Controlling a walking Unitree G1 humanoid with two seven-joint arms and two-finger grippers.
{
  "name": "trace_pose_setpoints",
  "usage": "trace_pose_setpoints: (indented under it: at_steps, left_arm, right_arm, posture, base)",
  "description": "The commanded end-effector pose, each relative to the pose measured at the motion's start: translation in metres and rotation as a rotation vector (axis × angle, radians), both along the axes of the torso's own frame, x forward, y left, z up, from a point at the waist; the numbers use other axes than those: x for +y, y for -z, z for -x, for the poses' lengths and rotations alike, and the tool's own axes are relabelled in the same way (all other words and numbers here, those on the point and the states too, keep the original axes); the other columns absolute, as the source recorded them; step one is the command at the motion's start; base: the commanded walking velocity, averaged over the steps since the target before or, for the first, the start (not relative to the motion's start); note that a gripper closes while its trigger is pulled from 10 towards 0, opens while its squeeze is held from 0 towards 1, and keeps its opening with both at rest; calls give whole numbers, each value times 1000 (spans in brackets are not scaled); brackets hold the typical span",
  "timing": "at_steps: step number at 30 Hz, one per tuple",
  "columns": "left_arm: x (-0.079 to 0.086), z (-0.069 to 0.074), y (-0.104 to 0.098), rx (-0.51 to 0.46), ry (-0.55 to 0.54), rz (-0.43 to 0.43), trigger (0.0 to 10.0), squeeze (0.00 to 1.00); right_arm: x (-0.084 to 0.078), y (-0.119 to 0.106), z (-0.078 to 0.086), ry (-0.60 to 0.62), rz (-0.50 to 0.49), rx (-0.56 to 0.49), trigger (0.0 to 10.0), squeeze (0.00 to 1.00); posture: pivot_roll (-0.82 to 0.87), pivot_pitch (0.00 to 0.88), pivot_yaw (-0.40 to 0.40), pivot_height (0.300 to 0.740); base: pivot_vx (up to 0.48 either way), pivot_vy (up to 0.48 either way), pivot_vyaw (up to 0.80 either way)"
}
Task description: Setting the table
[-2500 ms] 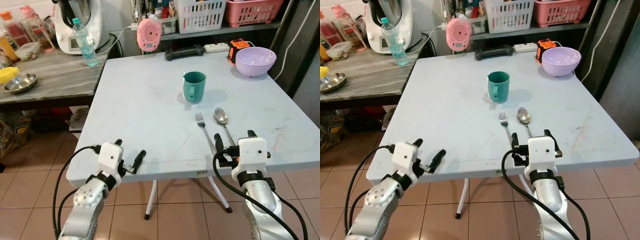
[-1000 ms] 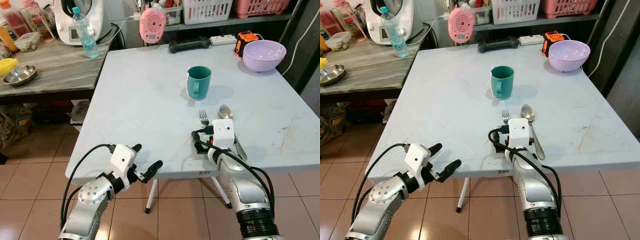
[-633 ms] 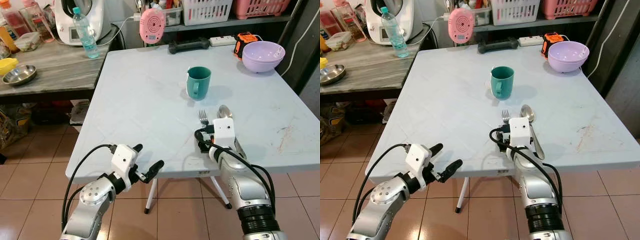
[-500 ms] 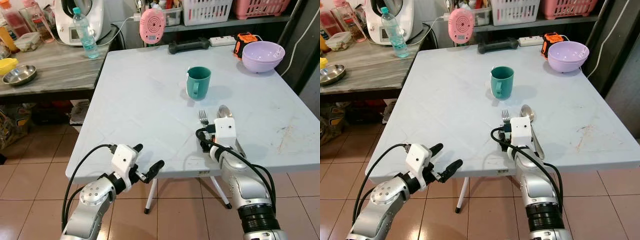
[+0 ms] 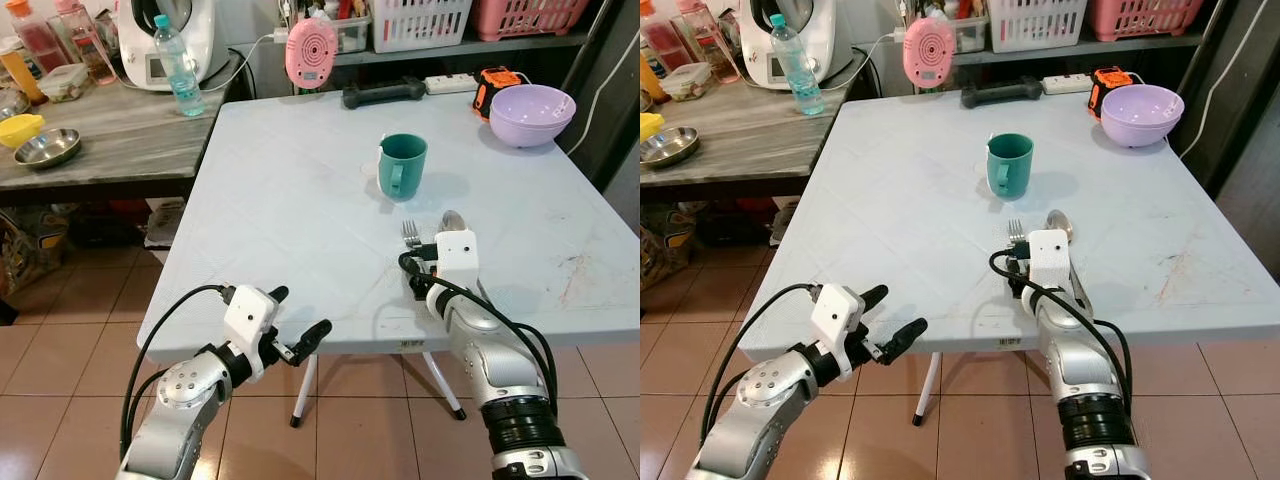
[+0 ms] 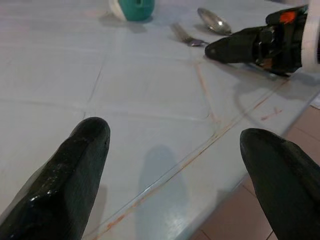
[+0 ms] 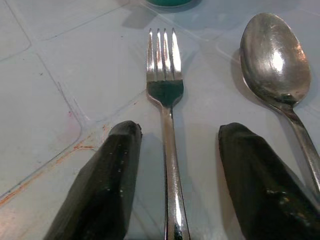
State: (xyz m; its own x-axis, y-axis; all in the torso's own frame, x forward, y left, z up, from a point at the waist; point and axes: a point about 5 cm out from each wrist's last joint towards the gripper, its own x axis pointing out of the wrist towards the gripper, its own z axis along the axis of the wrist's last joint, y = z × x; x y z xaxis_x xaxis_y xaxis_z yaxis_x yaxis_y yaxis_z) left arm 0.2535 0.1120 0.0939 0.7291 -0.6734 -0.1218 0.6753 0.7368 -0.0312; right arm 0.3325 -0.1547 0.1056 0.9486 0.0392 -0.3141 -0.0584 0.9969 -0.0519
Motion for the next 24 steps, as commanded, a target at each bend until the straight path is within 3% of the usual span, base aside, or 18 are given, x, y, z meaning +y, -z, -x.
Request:
trace_pose_setpoints:
  at_steps: [1,7,24]
  left_arm:
    - [2,2,-1,6,-6,-10,10000,0]
    - [-1,2,-2,9,9,20,10000,0]
    - [-10,8,3,90,181,100,10000,0]
  right_arm:
    - [1,8,1,5,-6,46,0,0]
    - [3,10,3,0,-17,56,0,0]
    - [3,15,6,-8,-25,73,0,0]
  posture:
    - [-169,67,100,740]
    - [-167,68,99,740]
    - [-175,70,101,740]
  base:
    - [0,0,0]
    - [0,0,0]
    - [0,0,0]
